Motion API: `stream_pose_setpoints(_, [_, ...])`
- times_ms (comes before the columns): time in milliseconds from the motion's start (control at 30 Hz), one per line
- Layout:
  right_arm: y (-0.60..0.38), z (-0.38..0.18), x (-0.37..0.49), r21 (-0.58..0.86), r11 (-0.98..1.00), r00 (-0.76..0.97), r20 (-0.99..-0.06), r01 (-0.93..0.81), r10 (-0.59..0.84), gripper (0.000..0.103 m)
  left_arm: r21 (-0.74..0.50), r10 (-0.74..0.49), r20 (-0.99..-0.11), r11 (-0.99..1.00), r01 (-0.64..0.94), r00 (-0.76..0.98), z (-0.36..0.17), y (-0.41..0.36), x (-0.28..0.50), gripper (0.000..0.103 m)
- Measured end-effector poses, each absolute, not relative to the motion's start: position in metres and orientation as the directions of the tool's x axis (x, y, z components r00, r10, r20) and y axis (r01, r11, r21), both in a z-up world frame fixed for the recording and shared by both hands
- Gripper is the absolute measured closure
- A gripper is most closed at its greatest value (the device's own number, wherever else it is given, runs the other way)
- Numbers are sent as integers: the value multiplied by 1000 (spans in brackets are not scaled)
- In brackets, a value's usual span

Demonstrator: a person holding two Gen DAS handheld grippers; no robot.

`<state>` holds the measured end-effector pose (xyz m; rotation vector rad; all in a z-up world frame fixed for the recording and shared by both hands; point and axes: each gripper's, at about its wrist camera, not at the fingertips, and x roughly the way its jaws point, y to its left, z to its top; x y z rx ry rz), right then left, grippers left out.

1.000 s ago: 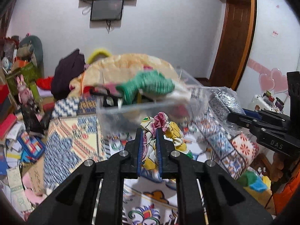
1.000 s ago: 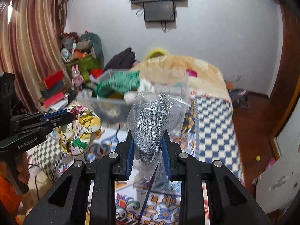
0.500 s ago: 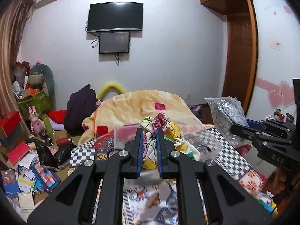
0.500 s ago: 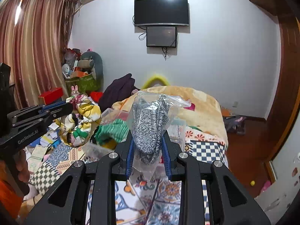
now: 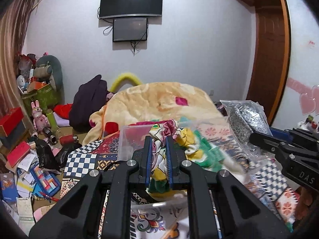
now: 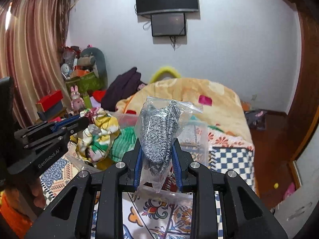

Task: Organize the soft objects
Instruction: 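Carry the scrunchie and mesh bag over the box and open both tools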

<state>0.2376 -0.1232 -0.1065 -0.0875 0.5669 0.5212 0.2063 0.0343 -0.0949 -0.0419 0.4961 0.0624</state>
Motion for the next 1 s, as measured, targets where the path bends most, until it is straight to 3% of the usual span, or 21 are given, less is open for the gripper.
stream_pose_setpoints(167, [-119, -126, 251, 118, 857, 660, -587, -502, 468, 78, -23, 61, -546, 996, -87, 835, -120, 37, 225, 91])
stream_pose_setpoints(333, [-117, -134, 252, 87, 864, 662, -607, -495, 440, 76, -35, 55, -562, 995, -90, 825, -127, 40, 224, 89])
stream_pose_setpoints(500, [-119, -136, 250, 60, 874, 667, -622, -482, 410, 59, -26, 55, -561, 996, -84, 826, -124, 38, 216, 64])
stream_pose_setpoints(733, [-130, -119, 241, 59, 877, 684, -602, -476, 412, 53, -58, 22, -537, 996, -63, 843, -106, 42, 198, 53])
stream_pose_setpoints(800, [-135, -112, 235, 62, 878, 696, -585, -474, 416, 46, -71, 14, -516, 996, -58, 857, -97, 42, 189, 49])
stream_pose_setpoints(1000, [-146, -80, 213, 39, 882, 752, -506, -469, 422, 43, -98, -20, -450, 995, -28, 893, -65, 40, 162, 48])
